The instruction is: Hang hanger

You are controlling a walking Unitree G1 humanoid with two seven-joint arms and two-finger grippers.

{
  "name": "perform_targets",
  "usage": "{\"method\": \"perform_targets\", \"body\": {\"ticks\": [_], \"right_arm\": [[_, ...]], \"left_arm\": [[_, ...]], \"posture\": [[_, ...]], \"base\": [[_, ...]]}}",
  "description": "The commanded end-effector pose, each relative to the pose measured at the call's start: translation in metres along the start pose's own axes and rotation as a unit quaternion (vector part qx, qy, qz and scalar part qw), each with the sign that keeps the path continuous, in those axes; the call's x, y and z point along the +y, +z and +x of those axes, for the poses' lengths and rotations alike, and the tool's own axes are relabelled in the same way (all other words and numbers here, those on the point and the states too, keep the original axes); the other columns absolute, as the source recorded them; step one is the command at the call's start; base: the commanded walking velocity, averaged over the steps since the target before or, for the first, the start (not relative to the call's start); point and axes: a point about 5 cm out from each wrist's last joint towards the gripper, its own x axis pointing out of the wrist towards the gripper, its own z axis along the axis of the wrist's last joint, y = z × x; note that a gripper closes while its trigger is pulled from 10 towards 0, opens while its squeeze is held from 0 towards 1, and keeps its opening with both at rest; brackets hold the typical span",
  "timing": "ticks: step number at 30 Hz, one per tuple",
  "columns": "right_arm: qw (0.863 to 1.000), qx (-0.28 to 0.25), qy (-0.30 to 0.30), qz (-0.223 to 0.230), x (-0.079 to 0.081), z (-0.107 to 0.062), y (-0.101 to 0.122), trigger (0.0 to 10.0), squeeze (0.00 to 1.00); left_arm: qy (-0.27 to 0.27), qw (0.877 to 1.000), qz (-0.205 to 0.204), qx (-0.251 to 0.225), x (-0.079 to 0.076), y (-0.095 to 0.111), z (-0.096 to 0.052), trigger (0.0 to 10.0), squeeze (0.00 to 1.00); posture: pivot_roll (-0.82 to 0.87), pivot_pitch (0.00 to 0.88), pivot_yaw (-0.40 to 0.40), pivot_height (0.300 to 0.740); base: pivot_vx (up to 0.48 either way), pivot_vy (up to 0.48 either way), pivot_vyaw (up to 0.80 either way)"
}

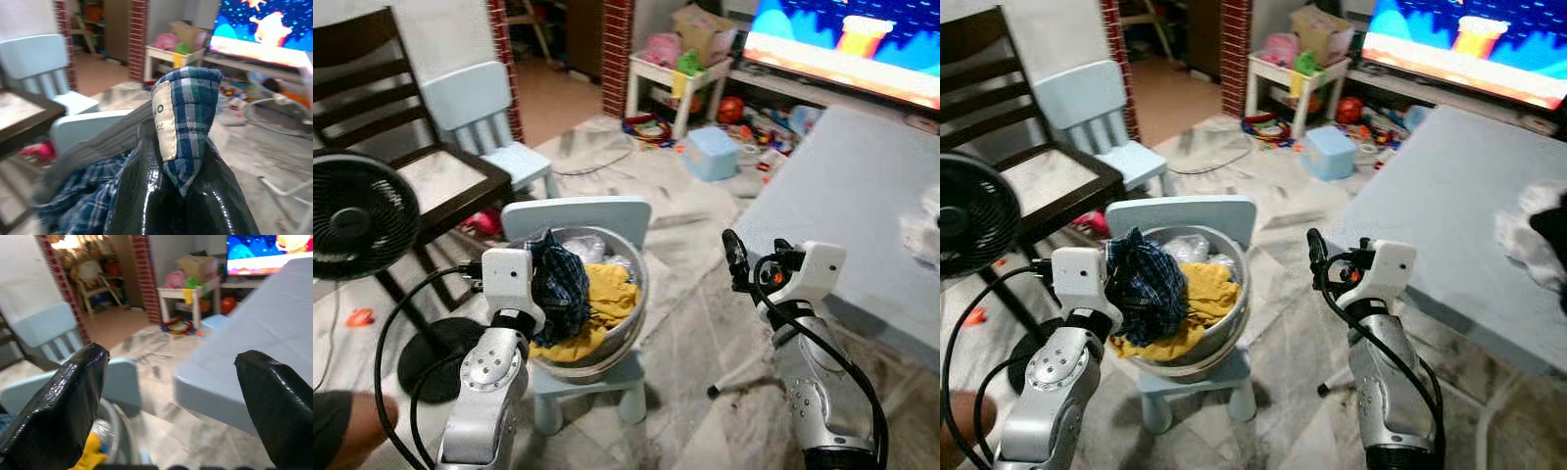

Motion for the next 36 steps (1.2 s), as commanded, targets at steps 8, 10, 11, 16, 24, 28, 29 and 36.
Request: {"method": "perform_targets", "body": {"ticks": [8, 10, 11, 16, 24, 28, 29, 36], "right_arm": [[1.0, 0.007, 0.008, -0.004, -0.003, -0.003, 0.002, 10.0, 0.0], [1.0, 0.008, 0.008, -0.005, -0.003, -0.004, 0.002, 10.0, 0.0], [1.0, 0.01, 0.008, -0.005, -0.004, -0.004, 0.002, 10.0, 0.0], [1.0, 0.013, 0.01, -0.006, -0.003, -0.006, 0.001, 10.0, 0.0], [1.0, 0.017, 0.002, -0.014, -0.003, -0.003, 0.002, 10.0, 0.0], [1.0, 0.01, -0.01, -0.005, -0.007, -0.001, 0.004, 10.0, 0.0], [1.0, 0.007, -0.013, -0.003, -0.008, -0.001, 0.005, 10.0, 0.0], [1.0, 0.007, -0.008, -0.006, -0.007, 0.001, 0.007, 10.0, 0.0]], "left_arm": [[0.004, 1.0, 0.004, 0.012, -0.002, -0.003, -0.001, 10.0, 0.0], [0.004, 1.0, 0.001, 0.013, -0.003, -0.004, -0.002, 10.0, 0.0], [0.004, 1.0, 0.0, 0.014, -0.003, -0.004, -0.003, 10.0, 0.0], [0.001, 1.0, -0.004, 0.018, -0.005, -0.006, -0.005, 10.0, 0.0], [-0.006, 1.0, -0.012, 0.026, -0.005, -0.004, -0.002, 10.0, 0.0], [-0.018, 0.999, 0.003, 0.026, -0.003, -0.006, 0.0, 10.0, 0.0], [-0.016, 1.0, 0.0, 0.026, -0.003, -0.006, 0.001, 10.0, 0.0], [-0.024, 0.999, -0.012, 0.019, -0.011, -0.001, 0.004, 10.0, 0.0]], "posture": [[0.09, 0.023, -0.071, 0.74], [0.09, 0.025, -0.072, 0.74], [0.09, 0.025, -0.074, 0.74], [0.09, 0.018, -0.076, 0.74], [0.08, 0.046, -0.064, 0.74], [0.07, 0.051, -0.058, 0.74], [0.07, 0.043, -0.054, 0.74], [0.08, 0.04, -0.058, 0.74]], "base": [[0.0, 0.0, 0.0], [0.0, 0.0, 0.0], [0.0, 0.0, 0.0], [0.0, 0.0, 0.0], [-0.133, -0.091, 0.0], [-0.272, -0.245, 0.0], [-0.27, -0.244, 0.0], [-0.275, -0.369, 0.0]]}}
